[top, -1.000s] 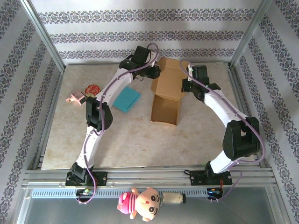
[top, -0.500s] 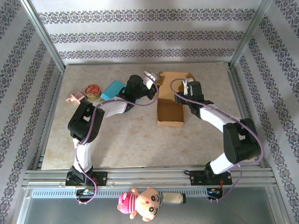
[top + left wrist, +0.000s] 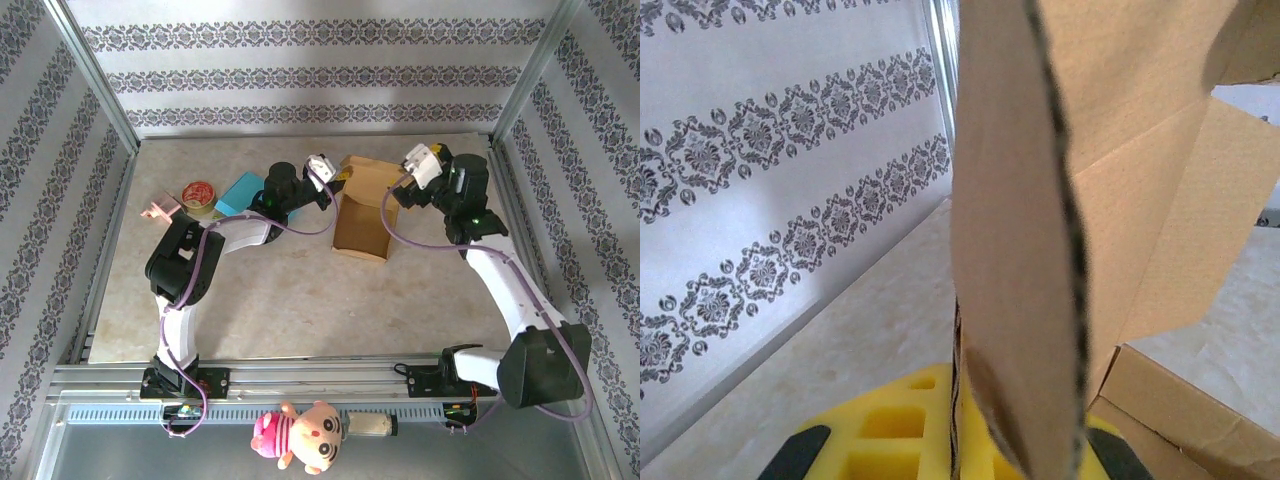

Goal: Fold the paper box

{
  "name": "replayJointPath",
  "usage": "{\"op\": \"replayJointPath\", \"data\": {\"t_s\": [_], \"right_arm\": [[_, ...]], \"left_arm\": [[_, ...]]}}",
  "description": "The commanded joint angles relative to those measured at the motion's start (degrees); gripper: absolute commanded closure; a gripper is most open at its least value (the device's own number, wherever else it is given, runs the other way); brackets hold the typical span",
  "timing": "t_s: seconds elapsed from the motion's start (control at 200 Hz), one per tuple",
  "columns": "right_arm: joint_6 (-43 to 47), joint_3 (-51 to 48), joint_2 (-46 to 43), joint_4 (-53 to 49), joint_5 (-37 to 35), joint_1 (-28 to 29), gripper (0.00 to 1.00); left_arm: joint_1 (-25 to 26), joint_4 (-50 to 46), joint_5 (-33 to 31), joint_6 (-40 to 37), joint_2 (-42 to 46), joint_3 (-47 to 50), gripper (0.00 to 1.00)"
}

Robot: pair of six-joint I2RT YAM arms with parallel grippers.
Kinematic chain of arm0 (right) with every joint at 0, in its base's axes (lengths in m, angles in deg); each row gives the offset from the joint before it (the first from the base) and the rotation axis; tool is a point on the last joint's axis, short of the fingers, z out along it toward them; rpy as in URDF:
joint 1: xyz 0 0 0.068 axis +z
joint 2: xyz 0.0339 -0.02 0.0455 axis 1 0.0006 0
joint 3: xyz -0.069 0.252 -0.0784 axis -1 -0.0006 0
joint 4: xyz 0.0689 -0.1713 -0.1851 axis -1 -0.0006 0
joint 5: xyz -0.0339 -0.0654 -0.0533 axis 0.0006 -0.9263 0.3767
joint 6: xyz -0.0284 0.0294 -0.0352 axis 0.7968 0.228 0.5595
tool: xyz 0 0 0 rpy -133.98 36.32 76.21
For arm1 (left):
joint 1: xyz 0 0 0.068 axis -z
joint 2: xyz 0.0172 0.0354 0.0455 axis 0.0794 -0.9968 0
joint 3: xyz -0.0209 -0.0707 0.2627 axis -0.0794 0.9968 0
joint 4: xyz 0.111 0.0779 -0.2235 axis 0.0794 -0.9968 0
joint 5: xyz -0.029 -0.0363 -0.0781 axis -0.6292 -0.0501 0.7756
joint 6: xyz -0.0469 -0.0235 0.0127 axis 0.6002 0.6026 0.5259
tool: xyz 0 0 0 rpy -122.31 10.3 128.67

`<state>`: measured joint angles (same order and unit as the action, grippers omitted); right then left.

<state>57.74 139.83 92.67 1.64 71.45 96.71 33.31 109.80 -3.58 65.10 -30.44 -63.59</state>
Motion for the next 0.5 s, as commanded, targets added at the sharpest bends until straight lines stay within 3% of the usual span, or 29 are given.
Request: {"op": "replayJointPath", "data": {"t_s": [0.0, 0.04, 0.12, 0.24, 0.3, 0.495], "right_arm": [[8.69, 5.62, 5.20, -10.69, 6.72, -0.21, 0.14], [8.90, 7.74, 7.14, -12.80, 5.92, 0.31, 0.24], [9.79, 10.60, 10.19, -15.10, 2.00, 1.61, 0.54], [11.37, 11.69, 11.68, -14.86, -2.70, 3.07, 0.85], [11.49, 12.30, 11.71, -14.81, -3.57, 3.49, 0.90], [13.93, 13.45, 11.92, -16.50, -5.01, 4.77, 0.93]], "left_arm": [[-0.67, 3.41, 2.08, -2.45, -1.31, -1.02, 1.00], [-0.66, 3.33, 2.04, -2.45, -1.41, -1.14, 1.00], [-0.78, 2.29, 1.51, -2.15, -1.57, -1.62, 1.00], [-0.89, -0.51, 0.04, -0.93, -0.57, -1.69, 0.81], [-1.27, -4.91, -0.29, -0.04, 1.04, -1.91, 0.72], [-1.68, -23.38, 0.07, -5.36, 6.59, -3.02, 0.61]]}}
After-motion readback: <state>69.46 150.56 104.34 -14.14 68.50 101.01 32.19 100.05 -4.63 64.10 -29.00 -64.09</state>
